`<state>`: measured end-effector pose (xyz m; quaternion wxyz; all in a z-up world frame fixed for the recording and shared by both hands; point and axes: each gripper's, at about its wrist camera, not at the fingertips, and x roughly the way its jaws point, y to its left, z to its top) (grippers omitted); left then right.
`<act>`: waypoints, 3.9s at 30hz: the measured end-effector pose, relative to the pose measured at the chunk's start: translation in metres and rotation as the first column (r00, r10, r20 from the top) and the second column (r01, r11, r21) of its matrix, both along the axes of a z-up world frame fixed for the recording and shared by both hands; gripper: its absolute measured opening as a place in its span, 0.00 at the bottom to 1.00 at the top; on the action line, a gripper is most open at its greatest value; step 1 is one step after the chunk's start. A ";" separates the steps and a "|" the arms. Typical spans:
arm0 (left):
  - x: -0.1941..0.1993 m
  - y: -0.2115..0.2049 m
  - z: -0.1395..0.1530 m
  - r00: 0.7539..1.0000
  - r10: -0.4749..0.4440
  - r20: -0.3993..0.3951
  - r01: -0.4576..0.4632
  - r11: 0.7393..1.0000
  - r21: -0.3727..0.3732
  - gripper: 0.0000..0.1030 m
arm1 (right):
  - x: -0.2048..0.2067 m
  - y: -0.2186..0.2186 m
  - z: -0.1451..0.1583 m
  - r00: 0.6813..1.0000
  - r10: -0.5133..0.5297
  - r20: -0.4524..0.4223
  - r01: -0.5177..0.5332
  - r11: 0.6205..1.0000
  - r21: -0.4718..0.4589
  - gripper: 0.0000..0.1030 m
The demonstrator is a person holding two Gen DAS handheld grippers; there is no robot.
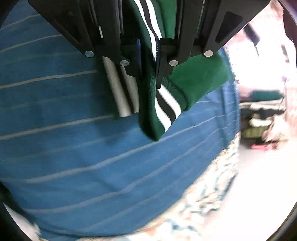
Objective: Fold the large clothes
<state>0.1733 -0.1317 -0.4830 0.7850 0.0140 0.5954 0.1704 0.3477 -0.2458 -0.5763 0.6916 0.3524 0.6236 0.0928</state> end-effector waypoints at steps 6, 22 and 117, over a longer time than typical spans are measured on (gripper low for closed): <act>-0.001 -0.004 0.003 1.000 -0.001 -0.012 0.001 1.000 0.007 1.00 | 0.000 -0.001 -0.010 0.996 0.036 -0.081 -0.036 0.999 -0.001 0.34; -0.091 -0.047 0.023 0.994 -0.005 -0.106 -0.002 0.997 -0.071 1.00 | -0.192 -0.057 -0.006 0.948 -0.105 -0.301 0.176 0.959 0.220 0.64; 0.022 0.052 0.052 0.990 0.137 0.040 -0.141 0.984 0.112 1.00 | -0.030 0.003 0.100 0.811 0.572 -0.121 -0.584 0.804 -0.113 0.80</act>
